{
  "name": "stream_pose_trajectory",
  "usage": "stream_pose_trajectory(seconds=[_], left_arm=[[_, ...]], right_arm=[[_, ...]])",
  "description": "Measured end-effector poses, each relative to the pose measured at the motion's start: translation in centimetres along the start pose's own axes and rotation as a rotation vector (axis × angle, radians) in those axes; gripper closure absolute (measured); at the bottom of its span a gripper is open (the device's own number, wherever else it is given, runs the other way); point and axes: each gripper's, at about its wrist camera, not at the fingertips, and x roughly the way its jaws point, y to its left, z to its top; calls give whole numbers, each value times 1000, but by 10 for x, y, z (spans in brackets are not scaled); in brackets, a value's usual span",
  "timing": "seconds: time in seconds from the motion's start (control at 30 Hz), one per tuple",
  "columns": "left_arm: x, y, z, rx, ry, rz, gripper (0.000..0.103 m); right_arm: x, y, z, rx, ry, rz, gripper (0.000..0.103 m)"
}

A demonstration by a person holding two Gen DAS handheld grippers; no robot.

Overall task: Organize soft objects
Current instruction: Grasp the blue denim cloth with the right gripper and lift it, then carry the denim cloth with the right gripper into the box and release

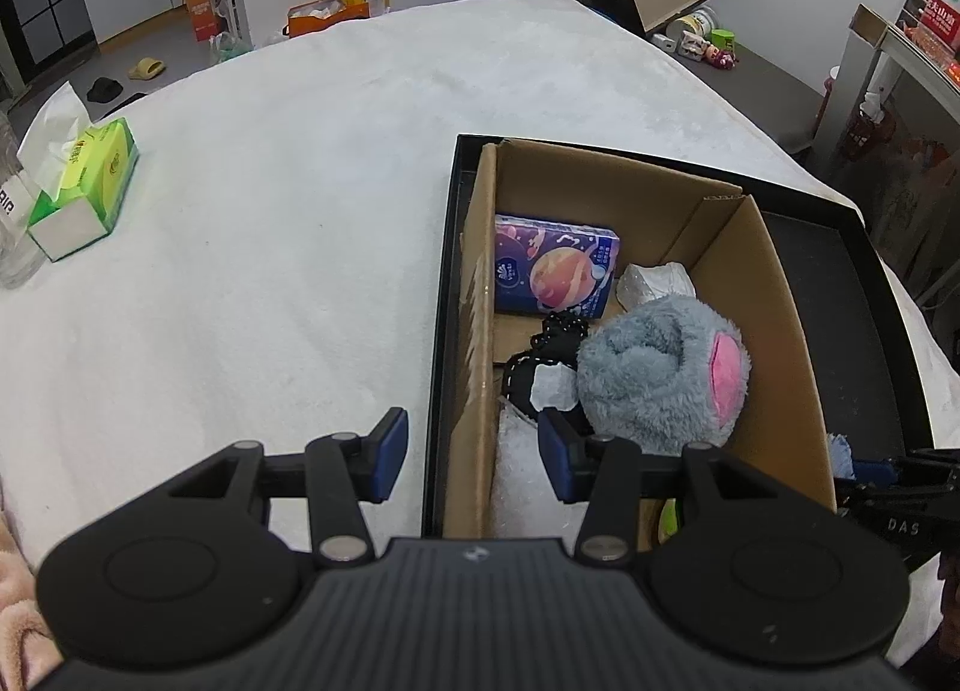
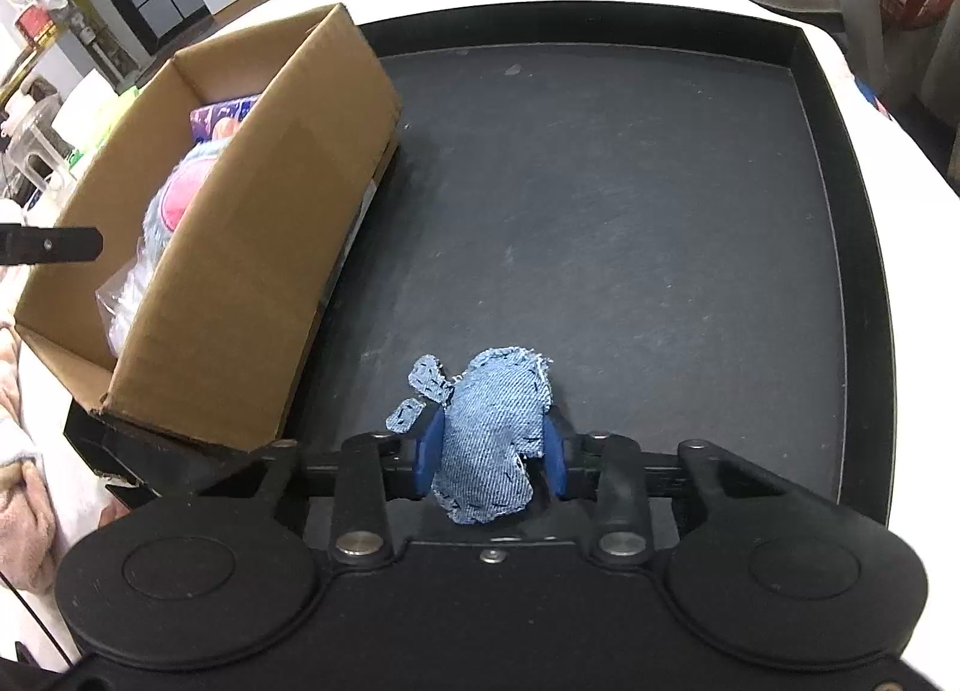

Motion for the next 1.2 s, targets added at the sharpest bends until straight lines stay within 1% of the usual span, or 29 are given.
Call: stream_pose_trajectory(seconds=[0.43, 0.7, 0.83, 1.2], left_arm=[[-5, -2, 0, 0, -15, -11, 57], [-8, 3, -1, -13, -21, -25, 56], [-9, 5, -1, -16, -24, -41, 52], [-15, 16, -7, -38, -44, -85, 52]], right_arm=[[-34, 3, 17, 16, -82, 30, 71], [-47, 19, 35, -7, -119, 12, 71], [-55, 26, 46, -17, -146, 10, 71], [-68, 60, 68, -69, -204, 26, 71]])
